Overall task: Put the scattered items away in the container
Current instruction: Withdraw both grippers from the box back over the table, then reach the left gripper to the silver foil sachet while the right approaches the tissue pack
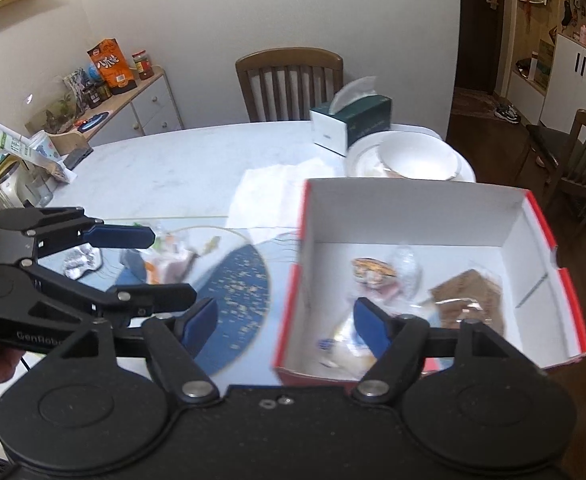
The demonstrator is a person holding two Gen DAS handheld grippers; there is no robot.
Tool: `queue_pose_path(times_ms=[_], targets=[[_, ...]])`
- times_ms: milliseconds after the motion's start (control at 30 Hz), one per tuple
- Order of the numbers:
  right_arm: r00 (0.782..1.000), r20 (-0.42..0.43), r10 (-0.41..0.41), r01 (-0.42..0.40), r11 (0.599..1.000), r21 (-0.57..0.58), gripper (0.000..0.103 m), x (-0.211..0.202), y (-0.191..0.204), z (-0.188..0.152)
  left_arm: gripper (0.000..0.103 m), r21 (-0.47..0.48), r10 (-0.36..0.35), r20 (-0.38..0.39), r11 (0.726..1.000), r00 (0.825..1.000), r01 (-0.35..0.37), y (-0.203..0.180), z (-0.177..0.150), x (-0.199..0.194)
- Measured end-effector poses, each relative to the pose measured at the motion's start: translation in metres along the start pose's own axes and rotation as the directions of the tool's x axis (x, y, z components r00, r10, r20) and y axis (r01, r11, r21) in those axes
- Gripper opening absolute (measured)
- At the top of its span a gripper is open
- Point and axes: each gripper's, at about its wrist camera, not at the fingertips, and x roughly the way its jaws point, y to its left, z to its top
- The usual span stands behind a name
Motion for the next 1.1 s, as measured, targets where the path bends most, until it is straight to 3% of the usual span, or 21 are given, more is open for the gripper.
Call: queue_pose_path(times_ms=[533,667,767,867,1100], targets=[[0.999,-0.011,0.036,-0.036,0.999,-0.003,0.086,0.041,0.104,0.005,0.083,-0.036,0.104,0.031,0.994,0.994,-0.103,0.088,-0.063,-0.06],[0.999,-0.018,0.037,-0.037,0.999,-0.022,0.087,0.055,0.129,0.008,0.09,-0.072,0.128,0.029,0.989,0.991,-0.125,0.117,-0.08,-0.072],[0.999,-0.02,0.036,-0.037,0.999,-0.038,0.09,0.064,0.145,0.01,0.092,-0.099,0.133,0.024,0.987,0.991,-0.13,0.137,-0.091,-0.077],[0.999,-0.028,0.038,-0.039,0.998,-0.057,0.091,0.075,0.158,0.012,0.103,-0.124,0.131,0.014,0.984,0.991,-0.128,0.155,-0.102,-0.079],[0.998,-0.056,0.039,-0.047,0.987,-0.151,0.093,0.104,0.178,0.022,0.103,-0.125,0.156,-0.02,0.98,0.988,-0.158,0.195,-0.122,-0.076]])
